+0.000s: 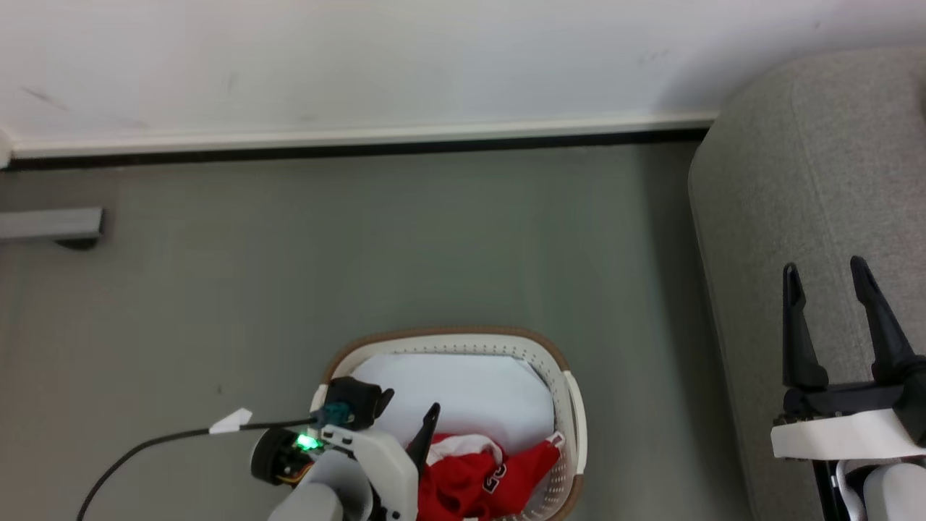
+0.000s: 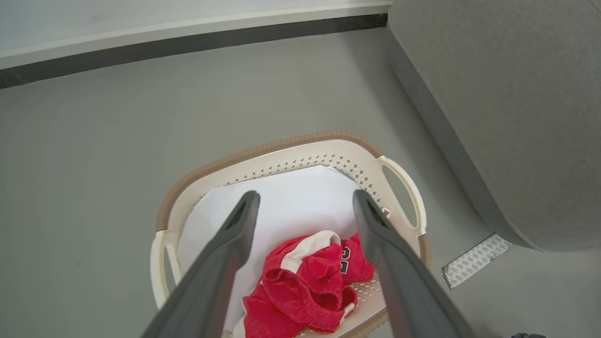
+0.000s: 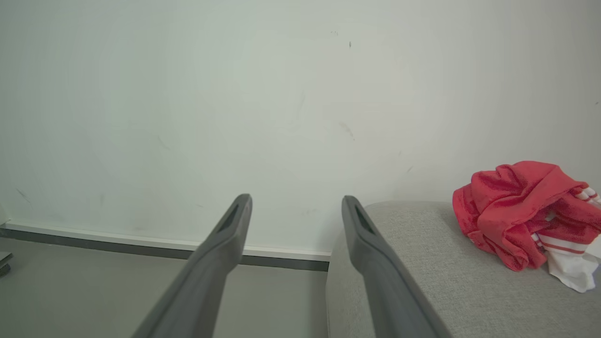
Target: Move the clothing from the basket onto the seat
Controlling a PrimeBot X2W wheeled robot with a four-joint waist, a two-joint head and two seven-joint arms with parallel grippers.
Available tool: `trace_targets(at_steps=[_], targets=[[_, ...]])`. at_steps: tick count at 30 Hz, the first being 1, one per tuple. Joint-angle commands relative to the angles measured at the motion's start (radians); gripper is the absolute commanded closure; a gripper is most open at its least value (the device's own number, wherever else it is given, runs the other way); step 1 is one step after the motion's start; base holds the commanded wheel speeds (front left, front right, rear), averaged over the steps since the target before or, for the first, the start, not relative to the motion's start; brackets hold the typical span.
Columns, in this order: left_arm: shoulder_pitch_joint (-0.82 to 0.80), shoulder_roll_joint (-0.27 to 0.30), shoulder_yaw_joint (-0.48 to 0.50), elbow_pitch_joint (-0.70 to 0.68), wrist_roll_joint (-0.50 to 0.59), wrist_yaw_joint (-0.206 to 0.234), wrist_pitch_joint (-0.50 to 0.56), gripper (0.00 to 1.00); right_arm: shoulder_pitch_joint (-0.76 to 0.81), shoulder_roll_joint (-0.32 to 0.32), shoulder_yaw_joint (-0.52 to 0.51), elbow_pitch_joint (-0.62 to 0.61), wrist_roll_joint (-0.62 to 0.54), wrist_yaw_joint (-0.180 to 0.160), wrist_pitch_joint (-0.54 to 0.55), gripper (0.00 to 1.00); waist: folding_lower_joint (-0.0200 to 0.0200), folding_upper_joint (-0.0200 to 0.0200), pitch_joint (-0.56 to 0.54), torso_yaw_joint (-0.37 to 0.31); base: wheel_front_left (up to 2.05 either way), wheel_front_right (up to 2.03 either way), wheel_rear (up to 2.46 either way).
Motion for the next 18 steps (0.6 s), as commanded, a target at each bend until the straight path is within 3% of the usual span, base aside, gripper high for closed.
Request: trace_targets(at_steps=[1, 9, 18], targets=[[-0.051, 0.004, -0.04, 0.046, -0.049, 0.015, 0.01, 0.0, -0.031, -0.001, 0.001, -0.023, -0.009, -0.002, 0.0, 0.0, -0.0003, 0.0, 0.123, -0.018, 0.0, 0.0, 0.0], [-0.195, 0.004, -0.17, 0.187, -0.162, 0.063, 0.016, 0.0, -0.088, -0.009, -0.003, -0.08, -0.018, -0.002, 0.0, 0.0, -0.0003, 0.0, 0.272, -0.023, 0.0, 0.0, 0.0], [-0.33, 0.005, -0.274, 0.34, -0.25, 0.083, 0.009, 0.0, -0.126, -0.009, -0.002, -0.142, -0.022, -0.002, 0.0, 0.0, -0.0003, 0.0, 0.402, -0.027, 0.0, 0.0, 0.0]])
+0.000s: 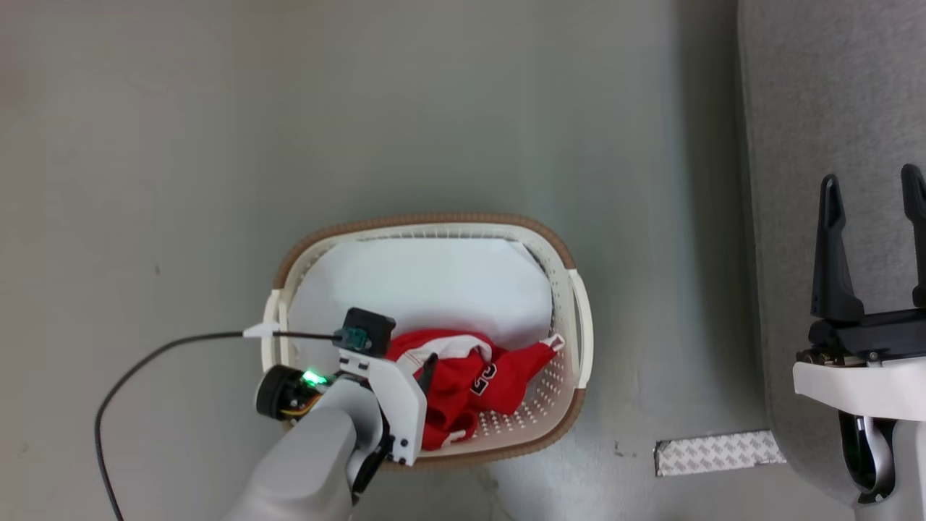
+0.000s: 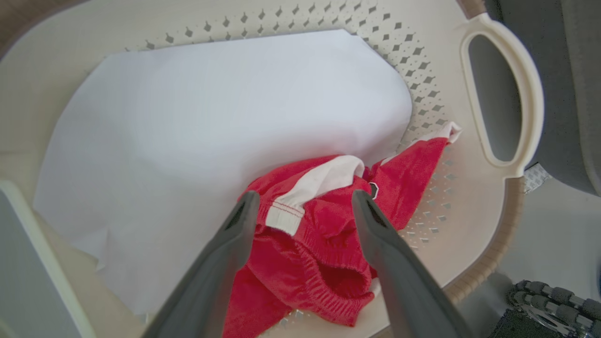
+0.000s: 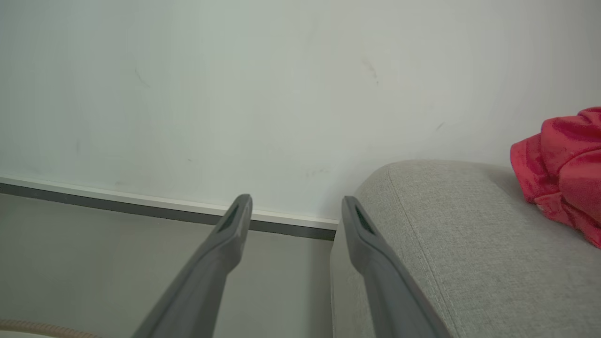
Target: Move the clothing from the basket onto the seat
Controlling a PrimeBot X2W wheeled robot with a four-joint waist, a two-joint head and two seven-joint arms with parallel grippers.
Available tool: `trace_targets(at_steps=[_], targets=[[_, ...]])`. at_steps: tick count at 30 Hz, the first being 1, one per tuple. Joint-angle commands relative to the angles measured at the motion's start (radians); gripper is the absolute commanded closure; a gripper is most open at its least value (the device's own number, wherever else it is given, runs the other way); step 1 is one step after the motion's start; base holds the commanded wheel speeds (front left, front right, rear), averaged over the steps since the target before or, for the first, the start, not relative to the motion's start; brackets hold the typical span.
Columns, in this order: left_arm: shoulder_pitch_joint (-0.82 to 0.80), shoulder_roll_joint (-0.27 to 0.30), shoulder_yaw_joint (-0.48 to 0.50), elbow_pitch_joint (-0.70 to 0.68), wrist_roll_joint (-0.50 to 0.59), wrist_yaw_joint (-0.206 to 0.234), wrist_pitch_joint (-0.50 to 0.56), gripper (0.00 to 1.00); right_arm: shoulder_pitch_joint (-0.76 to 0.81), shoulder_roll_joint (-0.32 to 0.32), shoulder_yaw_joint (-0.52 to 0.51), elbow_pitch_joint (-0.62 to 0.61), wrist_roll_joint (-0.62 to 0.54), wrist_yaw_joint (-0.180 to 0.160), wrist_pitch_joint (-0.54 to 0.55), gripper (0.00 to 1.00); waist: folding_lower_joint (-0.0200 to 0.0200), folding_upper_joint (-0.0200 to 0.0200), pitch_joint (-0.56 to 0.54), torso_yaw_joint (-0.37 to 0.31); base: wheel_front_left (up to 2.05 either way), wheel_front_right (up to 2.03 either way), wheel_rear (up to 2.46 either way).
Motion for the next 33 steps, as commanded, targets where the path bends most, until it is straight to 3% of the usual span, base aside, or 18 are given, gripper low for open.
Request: trace_targets(at_steps=[1, 19, 33], targets=[[-0.027, 0.006, -0.009, 0.02, -0.015, 0.005, -0.001, 0.0, -0.012, -0.002, 0.001, -0.015, -0.011, -0.002, 0.0, 0.0, -0.0003, 0.0, 0.047, -0.004, 0.0, 0.0, 0.0], [-0.193, 0.006, -0.103, 0.206, -0.048, 0.021, -0.013, 0.0, -0.012, 0.009, 0.012, -0.067, 0.039, -0.002, 0.0, 0.0, -0.0003, 0.0, 0.192, -0.047, 0.0, 0.0, 0.0], [-0.216, 0.006, -0.119, 0.262, -0.085, -0.028, 0.017, 0.0, -0.02, 0.01, 0.008, -0.067, 0.068, -0.002, 0.0, 0.0, -0.0003, 0.0, 0.211, -0.058, 0.0, 0.0, 0.0]])
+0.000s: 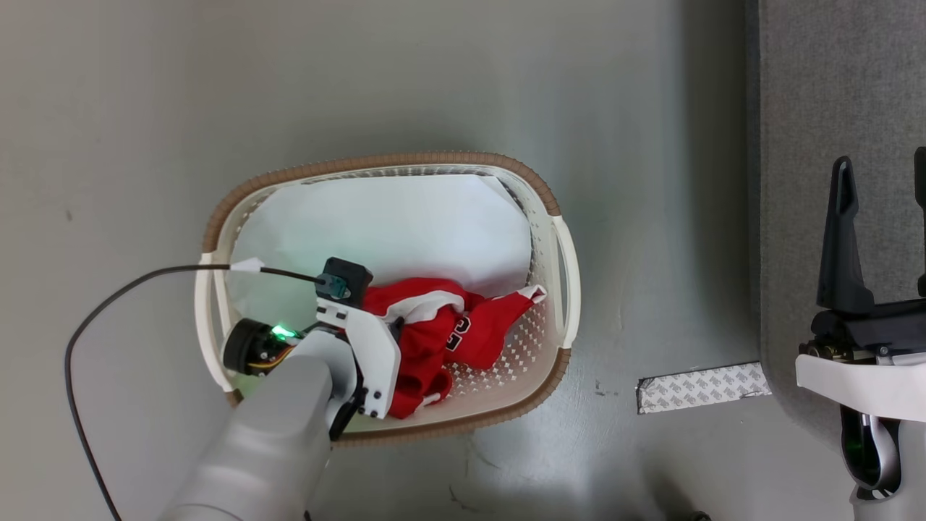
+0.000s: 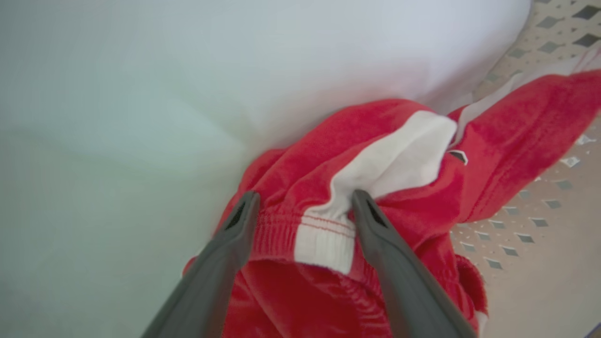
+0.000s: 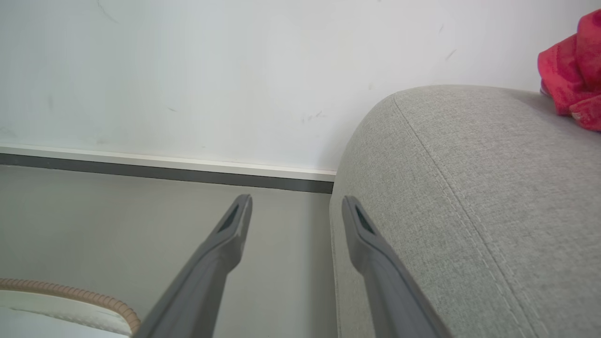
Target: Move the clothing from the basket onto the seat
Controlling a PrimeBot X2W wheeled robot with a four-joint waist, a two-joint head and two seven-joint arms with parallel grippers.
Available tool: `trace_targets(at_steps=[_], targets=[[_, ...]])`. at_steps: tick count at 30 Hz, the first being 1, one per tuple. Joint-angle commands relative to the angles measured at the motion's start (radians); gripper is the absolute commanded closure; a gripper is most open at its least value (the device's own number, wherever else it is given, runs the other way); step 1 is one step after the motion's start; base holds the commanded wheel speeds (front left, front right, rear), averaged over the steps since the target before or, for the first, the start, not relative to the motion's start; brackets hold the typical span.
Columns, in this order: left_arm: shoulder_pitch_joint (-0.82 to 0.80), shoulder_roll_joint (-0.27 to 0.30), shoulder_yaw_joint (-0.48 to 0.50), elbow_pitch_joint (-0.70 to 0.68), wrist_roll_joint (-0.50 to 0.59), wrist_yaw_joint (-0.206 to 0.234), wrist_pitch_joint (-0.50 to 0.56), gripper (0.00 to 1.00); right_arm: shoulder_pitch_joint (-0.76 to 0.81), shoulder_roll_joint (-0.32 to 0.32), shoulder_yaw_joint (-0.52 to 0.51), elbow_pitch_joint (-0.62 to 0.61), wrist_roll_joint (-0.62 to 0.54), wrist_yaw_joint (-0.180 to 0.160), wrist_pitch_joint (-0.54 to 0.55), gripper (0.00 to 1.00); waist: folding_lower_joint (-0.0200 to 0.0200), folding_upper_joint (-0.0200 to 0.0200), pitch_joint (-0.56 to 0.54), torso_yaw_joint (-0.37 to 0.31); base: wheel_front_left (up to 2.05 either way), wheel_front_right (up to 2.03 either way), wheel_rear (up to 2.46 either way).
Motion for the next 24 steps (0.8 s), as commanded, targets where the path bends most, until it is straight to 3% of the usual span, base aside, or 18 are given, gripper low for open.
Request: trace_targets(at_steps=[1, 2, 4, 6, 15, 24], targets=[[0.001, 0.006, -0.003, 0.004, -0.022, -0.011, 0.011, 0.0, -0.01, 0.004, -0.006, -0.004, 0.003, -0.002, 0.0, 0.0, -0.0001, 0.0, 0.001, 0.001, 0.0, 0.0, 0.0], [0.005, 0.006, -0.006, 0.001, -0.027, -0.014, 0.018, 0.0, -0.011, 0.004, -0.007, -0.004, 0.003, -0.002, 0.0, 0.0, -0.0001, 0.0, 0.0, 0.002, 0.0, 0.0, 0.0], [0.011, 0.006, -0.015, -0.008, -0.031, -0.024, 0.031, 0.54, -0.012, 0.004, -0.01, -0.004, 0.0, -0.002, 0.0, 0.0, -0.0001, 0.0, 0.0, 0.005, 0.0, 0.0, 0.0], [0.016, 0.006, -0.023, -0.018, -0.041, -0.032, 0.042, 1.0, -0.013, 0.004, -0.011, -0.003, -0.003, -0.002, 0.0, 0.0, -0.0001, 0.0, -0.003, 0.008, 0.0, 0.0, 0.0], [0.049, 0.006, -0.051, -0.087, -0.1, -0.053, 0.016, 1.0, -0.013, 0.004, -0.015, 0.019, -0.014, -0.002, 0.0, 0.0, -0.0001, 0.0, -0.055, 0.031, 0.0, 0.0, 0.0], [0.126, 0.006, -0.061, -0.17, -0.171, -0.065, -0.092, 1.0, 0.035, 0.003, -0.027, 0.078, 0.009, -0.002, 0.0, 0.0, -0.0001, 0.0, -0.243, 0.076, 0.0, 0.0, 0.0]])
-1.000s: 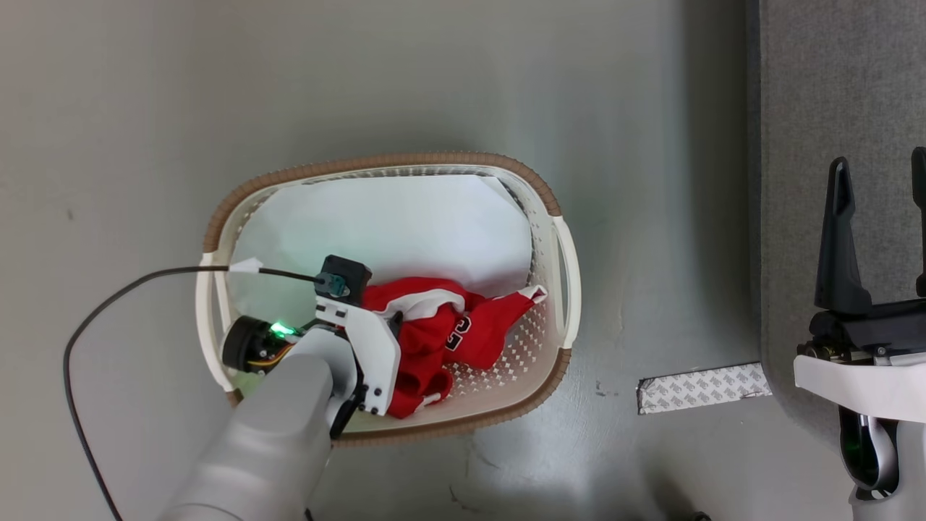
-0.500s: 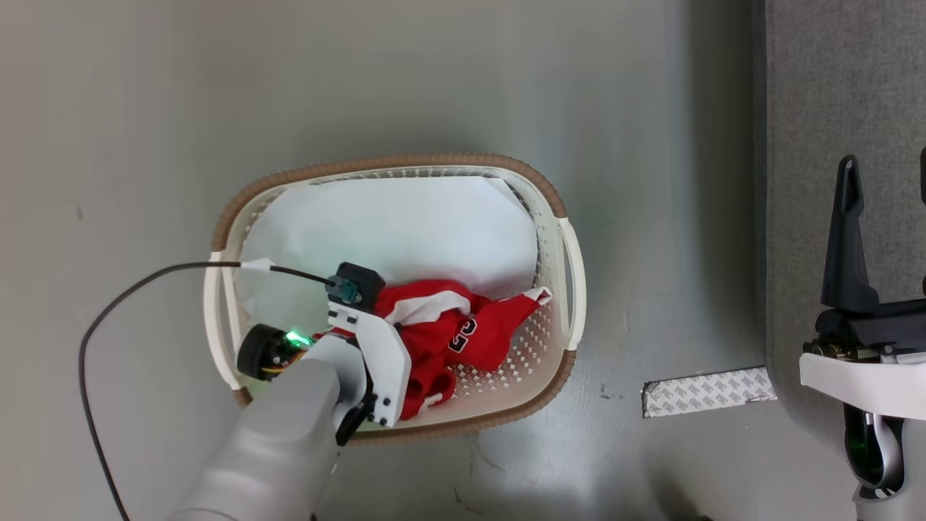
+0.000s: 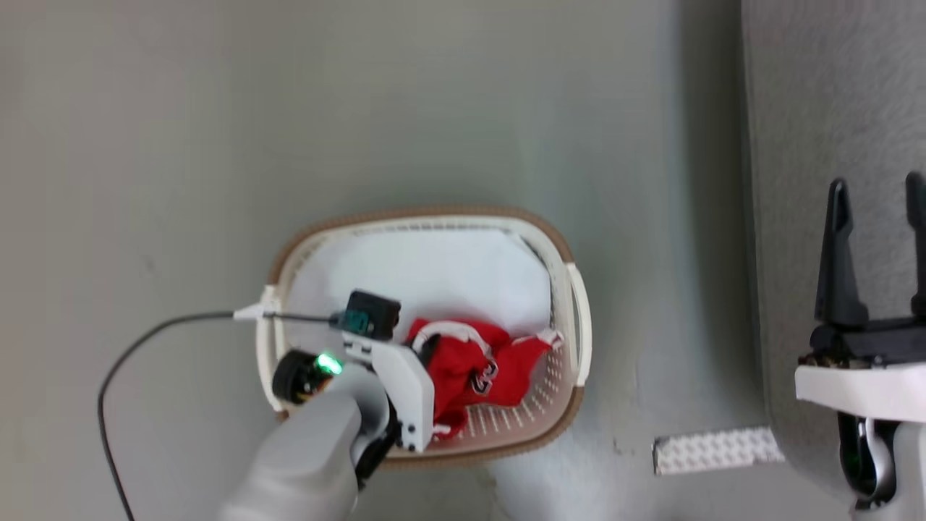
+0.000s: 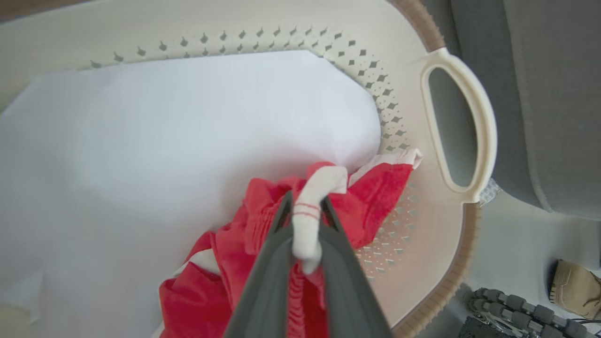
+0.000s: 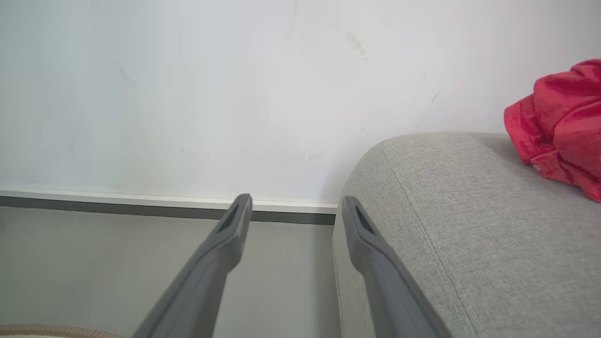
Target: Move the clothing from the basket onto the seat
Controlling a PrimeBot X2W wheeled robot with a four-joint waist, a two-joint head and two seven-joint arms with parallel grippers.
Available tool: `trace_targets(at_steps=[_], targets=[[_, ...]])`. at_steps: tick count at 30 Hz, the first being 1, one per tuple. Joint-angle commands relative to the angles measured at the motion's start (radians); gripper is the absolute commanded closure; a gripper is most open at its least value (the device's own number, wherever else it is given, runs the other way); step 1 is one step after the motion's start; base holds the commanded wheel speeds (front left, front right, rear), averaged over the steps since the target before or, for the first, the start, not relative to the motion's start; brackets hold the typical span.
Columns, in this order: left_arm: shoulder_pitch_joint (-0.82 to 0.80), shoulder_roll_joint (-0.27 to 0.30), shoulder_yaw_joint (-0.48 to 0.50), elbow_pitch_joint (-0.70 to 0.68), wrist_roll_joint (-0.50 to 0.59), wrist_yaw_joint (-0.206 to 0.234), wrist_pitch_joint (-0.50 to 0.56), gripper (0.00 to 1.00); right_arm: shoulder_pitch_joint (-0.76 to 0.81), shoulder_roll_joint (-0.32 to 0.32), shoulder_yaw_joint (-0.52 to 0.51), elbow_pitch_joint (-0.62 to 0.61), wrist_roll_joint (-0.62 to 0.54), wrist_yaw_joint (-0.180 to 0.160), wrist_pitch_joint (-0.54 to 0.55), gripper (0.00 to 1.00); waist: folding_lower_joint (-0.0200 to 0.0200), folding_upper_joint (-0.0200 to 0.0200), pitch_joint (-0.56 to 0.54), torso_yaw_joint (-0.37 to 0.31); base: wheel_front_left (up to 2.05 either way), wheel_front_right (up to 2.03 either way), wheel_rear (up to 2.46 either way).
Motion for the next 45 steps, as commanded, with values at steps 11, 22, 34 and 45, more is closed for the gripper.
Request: trace_targets(at_steps=[11, 22, 34, 45], targets=[[0.171, 0.041, -0.001, -0.121, -0.072, -0.008, -0.063, 1.0, 0.116, 0.001, -0.016, 0.098, 0.005, -0.002, 0.0, 0.0, 0.0, 0.0, -0.333, 0.081, 0.0, 0.0, 0.0], [0.313, 0.157, 0.04, -0.423, -0.114, 0.073, -0.055, 1.0, 0.174, 0.001, -0.005, 0.148, 0.0, -0.002, 0.0, 0.0, 0.0, 0.0, -0.499, 0.116, 0.0, 0.0, 0.0], [0.443, 0.331, 0.119, -0.903, -0.088, 0.282, -0.025, 1.0, 0.196, 0.001, 0.035, 0.19, 0.014, -0.002, 0.0, 0.0, 0.0, 0.0, -0.608, 0.105, 0.0, 0.0, 0.0], [0.554, 0.422, 0.164, -1.132, -0.095, 0.393, -0.012, 1.0, 0.237, -0.011, 0.123, 0.234, 0.024, -0.002, 0.0, 0.0, 0.0, 0.0, -0.718, 0.065, 0.0, 0.0, 0.0]])
